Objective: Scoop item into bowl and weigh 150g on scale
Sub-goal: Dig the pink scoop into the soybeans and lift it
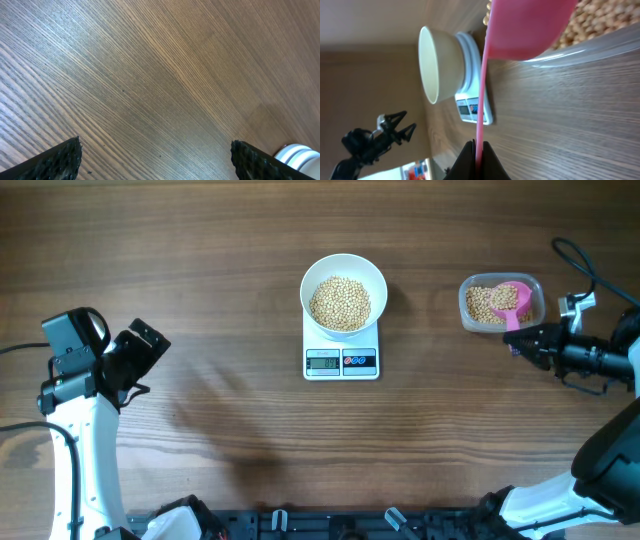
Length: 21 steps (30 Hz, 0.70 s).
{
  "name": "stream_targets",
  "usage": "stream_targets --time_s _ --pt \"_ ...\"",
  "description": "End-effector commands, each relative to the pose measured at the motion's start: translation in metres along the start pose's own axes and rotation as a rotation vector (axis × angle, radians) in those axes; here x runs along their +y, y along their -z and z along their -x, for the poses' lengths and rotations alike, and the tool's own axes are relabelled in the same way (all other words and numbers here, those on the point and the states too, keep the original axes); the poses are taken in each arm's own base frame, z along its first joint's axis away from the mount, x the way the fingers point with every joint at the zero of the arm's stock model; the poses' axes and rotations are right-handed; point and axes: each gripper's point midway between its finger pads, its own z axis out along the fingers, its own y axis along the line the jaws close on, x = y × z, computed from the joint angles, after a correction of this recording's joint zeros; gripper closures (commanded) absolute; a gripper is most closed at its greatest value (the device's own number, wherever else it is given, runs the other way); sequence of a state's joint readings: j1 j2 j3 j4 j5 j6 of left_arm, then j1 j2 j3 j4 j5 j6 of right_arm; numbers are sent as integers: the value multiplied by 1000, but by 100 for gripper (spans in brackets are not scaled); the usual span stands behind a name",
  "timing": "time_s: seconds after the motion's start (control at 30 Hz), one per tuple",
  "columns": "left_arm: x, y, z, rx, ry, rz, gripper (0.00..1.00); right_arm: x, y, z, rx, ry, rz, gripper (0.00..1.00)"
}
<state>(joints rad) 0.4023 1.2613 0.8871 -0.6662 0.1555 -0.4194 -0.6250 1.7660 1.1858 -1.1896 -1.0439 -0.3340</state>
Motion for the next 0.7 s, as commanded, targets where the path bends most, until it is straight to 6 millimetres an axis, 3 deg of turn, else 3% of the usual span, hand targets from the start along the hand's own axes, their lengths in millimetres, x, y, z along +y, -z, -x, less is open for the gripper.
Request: stream_targets --time_s 0.0,0.2,0.4,0.67 --pt "0 0 0 2 -15 -9 0 16 0 -1 -17 91 106 96" --pt "0 0 0 2 -15 -8 0 24 1 -7 -7 74 145 96" --pt "0 0 0 2 -15 -8 0 45 4 -16 -9 109 239 96" --pt "0 0 0 2 -15 -9 0 71 -16 -27 67 121 293 96"
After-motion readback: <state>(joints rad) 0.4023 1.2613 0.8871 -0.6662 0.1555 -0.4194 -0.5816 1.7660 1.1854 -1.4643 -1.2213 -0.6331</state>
